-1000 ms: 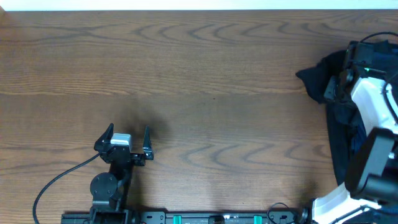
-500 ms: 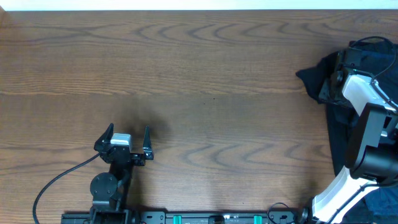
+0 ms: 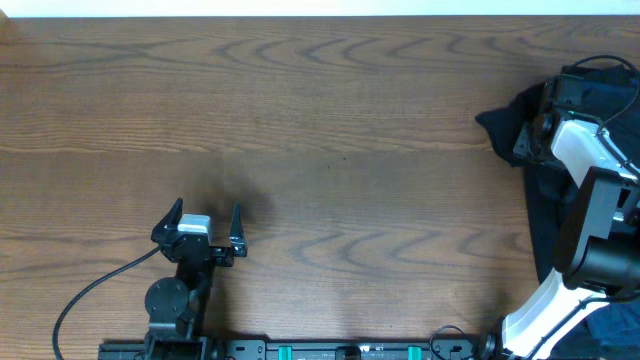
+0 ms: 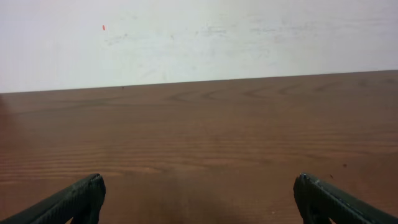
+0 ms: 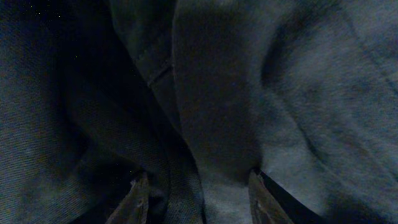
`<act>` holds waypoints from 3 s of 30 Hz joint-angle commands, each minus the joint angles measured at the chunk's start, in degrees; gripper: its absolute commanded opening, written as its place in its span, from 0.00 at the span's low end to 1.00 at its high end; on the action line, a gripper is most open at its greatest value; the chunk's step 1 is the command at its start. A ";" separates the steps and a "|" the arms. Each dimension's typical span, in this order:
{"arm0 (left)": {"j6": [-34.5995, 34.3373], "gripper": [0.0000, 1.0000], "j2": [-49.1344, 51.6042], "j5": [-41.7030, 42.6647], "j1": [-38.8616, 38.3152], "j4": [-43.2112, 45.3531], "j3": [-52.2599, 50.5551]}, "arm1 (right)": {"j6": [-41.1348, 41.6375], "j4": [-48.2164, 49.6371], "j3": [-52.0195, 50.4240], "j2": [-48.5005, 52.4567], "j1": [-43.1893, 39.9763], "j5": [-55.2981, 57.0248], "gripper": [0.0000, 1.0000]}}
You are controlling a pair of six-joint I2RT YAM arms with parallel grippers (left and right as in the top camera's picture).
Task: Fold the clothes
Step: 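Move the right gripper over the dark clothing pile and descend, then grasp the dark green shirt in the pile with the right gripper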
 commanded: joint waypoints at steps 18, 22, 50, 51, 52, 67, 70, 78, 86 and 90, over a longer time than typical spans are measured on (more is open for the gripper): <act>0.59 0.98 -0.39 1.38 -0.20 -2.05 -0.83 | -4.35 1.88 1.73 -2.99 -0.57 0.90 0.47; 0.59 0.98 -0.39 1.36 -0.20 -2.05 -0.83 | -4.37 1.97 1.70 -1.36 -0.57 0.90 0.50; 0.59 0.98 -0.39 1.38 -0.20 -2.05 -0.83 | -5.70 4.74 -0.35 0.81 -0.66 6.71 0.48; 0.59 0.98 -0.39 1.36 -0.20 -2.03 -0.83 | -5.75 5.14 -0.66 0.81 -0.66 6.71 0.48; 0.59 0.98 -0.39 1.36 -0.20 -2.05 -0.83 | -5.88 5.60 -0.96 0.81 -0.66 6.71 0.48; 0.59 0.98 -0.39 1.36 -0.20 -2.05 -0.83 | -5.86 6.71 -1.05 -0.85 -0.61 6.67 0.07; 0.59 0.98 -0.39 1.36 -0.20 -2.05 -0.83 | -5.86 6.40 -1.05 -2.73 -0.48 6.60 0.03; 0.59 0.98 -0.39 1.36 -0.20 -2.05 -0.83 | -5.88 4.61 -1.05 -9.79 0.55 0.63 0.01; 0.59 0.98 -0.39 1.38 -0.20 -2.05 -0.83 | -5.88 1.44 -1.05 -16.15 3.80 -10.60 0.01; 0.59 0.98 -0.39 1.36 -0.20 -2.03 -0.83 | -5.88 -0.28 -1.05 -18.03 6.16 -8.87 0.12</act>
